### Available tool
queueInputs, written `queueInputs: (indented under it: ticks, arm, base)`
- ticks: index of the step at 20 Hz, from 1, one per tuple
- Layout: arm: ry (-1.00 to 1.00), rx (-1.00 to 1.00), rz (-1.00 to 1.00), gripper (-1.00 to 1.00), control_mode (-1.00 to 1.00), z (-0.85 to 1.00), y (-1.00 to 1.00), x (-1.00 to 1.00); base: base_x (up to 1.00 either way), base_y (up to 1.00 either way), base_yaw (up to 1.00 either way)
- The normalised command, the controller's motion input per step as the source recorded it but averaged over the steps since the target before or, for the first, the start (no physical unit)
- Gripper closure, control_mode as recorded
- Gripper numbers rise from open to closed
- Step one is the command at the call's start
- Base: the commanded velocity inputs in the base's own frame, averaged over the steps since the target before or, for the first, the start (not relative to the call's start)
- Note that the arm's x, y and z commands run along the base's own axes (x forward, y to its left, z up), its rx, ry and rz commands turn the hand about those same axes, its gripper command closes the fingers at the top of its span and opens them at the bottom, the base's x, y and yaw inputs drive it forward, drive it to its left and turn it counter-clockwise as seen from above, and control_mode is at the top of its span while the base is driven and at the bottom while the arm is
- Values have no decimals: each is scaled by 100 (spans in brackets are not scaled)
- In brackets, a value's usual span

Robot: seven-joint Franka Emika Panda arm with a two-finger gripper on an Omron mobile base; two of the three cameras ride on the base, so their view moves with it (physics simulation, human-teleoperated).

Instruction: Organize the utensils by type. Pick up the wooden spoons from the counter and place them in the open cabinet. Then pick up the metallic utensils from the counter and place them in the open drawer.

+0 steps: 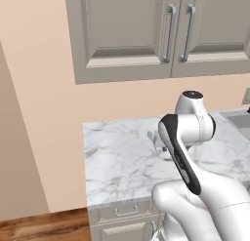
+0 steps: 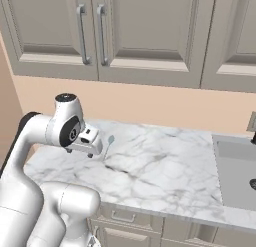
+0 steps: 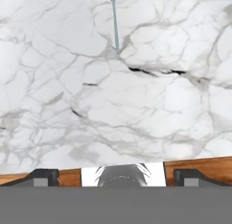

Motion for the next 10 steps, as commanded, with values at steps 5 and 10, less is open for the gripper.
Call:
queueInputs:
  ticks: [5, 10]
  arm:
    - [3, 0, 0, -100, -100, -35, 0, 22]
    - [-13, 0, 0, -100, -100, -20, 0, 6]
  base:
    - [0, 0, 0]
    - [0, 0, 0]
